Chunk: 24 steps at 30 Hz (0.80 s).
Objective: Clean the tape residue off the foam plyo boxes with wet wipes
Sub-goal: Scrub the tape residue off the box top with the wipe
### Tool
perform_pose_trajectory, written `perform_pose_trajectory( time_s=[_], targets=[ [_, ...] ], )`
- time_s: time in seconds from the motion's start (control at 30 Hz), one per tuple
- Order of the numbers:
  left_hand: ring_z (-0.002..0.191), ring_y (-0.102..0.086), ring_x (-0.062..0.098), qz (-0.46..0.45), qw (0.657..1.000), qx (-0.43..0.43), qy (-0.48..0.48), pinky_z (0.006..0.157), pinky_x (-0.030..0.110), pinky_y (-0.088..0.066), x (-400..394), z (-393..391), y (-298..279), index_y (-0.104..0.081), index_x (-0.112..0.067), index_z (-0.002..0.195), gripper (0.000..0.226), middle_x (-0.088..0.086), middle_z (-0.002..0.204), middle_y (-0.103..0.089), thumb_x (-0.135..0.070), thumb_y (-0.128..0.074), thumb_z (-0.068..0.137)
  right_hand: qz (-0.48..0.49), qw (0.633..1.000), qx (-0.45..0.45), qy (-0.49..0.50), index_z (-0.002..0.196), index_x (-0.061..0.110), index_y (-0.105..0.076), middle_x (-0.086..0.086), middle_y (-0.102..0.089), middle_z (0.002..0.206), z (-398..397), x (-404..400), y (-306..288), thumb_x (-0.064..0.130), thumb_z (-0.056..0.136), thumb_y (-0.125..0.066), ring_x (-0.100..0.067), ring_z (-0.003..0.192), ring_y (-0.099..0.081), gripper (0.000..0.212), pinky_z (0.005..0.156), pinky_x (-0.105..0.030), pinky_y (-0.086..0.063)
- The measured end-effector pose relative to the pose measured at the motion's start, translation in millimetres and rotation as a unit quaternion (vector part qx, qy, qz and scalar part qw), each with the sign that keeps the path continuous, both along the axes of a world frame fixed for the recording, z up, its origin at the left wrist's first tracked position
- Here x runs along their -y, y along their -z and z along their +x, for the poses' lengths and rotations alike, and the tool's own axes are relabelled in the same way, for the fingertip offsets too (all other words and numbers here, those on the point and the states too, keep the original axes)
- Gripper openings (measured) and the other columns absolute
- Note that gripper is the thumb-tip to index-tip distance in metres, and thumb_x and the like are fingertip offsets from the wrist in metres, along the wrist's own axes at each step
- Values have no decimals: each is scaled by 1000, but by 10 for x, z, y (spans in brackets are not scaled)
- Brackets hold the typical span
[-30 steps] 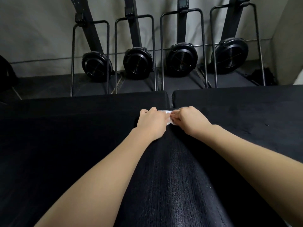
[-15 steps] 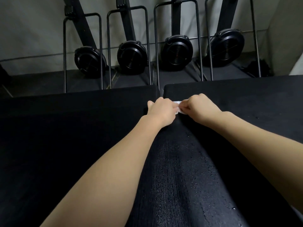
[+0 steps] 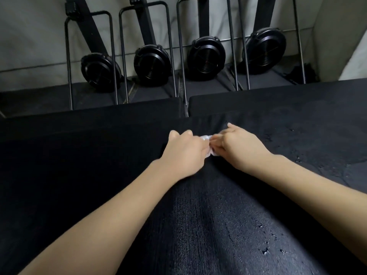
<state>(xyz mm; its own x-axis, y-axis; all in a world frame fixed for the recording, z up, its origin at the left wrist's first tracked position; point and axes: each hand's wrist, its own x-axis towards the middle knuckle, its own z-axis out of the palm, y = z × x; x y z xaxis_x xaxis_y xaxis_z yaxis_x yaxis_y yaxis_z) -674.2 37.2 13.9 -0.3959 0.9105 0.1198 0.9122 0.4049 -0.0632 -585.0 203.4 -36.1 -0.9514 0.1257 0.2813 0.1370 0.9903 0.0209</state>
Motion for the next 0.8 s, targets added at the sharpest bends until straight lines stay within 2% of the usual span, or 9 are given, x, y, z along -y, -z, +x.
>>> perform_pose_trajectory(
  time_s=[0.1,0.17,0.23,0.33,0.43,0.53,0.67,0.73,0.8],
  targets=[
    [93,-41,16,-22,998,20,-47,89,43,-36,-286,-181,0,-62,-31,113,27,-11,72,-45,-29,-37,104,-49,997,13,66,102,22,-74,3,-73,106,-312,-170,13,33,99,-51,-24,101,-64,26,116,-35,-31],
    [95,-40,16,-31,997,25,-63,90,43,-34,-388,-198,7,-64,-31,113,28,-11,79,-49,-30,-37,104,-88,992,20,90,93,19,-73,-1,-72,96,-359,-186,-3,29,98,-51,-28,90,-62,25,98,-43,-49],
    [95,-42,16,-32,997,15,-69,89,43,-34,-368,-154,16,-65,-31,108,26,-11,75,-47,-29,-40,103,-114,988,12,101,90,19,-73,-4,-69,88,-278,-116,-4,31,99,-47,-28,81,-59,30,81,-42,-54],
    [97,-46,18,-23,998,27,-52,89,43,-34,-133,62,23,-65,-31,105,24,-10,72,-45,-27,-41,102,-101,991,16,87,91,20,-74,-3,-71,90,10,92,-6,45,97,-30,-28,89,-62,51,94,-37,-49],
    [92,-46,17,-10,999,34,-9,88,44,-36,204,404,-4,-62,-33,109,24,-12,65,-37,-27,-40,102,-94,994,22,60,97,25,-75,-1,-71,90,421,326,-3,41,99,-38,-23,89,-65,41,103,-25,-37],
    [78,-39,15,0,999,8,34,82,42,-40,544,774,4,-65,-30,115,25,-12,60,-23,-31,-47,99,-98,995,21,27,104,34,-73,11,-71,101,908,632,6,49,95,-27,-7,91,-61,49,113,-21,-30],
    [55,-24,13,43,994,-75,63,55,34,-47,884,1149,63,-75,-31,84,20,-12,59,-15,-40,-81,67,-99,995,-10,-28,106,36,-73,24,-69,111,1446,926,-2,44,101,-44,0,97,-61,31,114,-22,-30],
    [54,-29,12,56,994,-65,73,58,35,-49,906,1175,103,-74,-29,86,20,-13,62,-20,-35,-82,68,-101,994,-33,-31,106,35,-75,24,-70,111,1469,939,-5,45,101,-42,-1,95,-62,34,112,-27,-36],
    [61,-38,12,50,995,-57,62,68,37,-48,835,1114,85,-70,-27,103,22,-13,64,-26,-32,-71,82,-71,996,-47,-18,99,32,-76,21,-71,103,1321,866,9,45,100,-38,-6,87,-64,39,110,-32,-38]
  ],
)
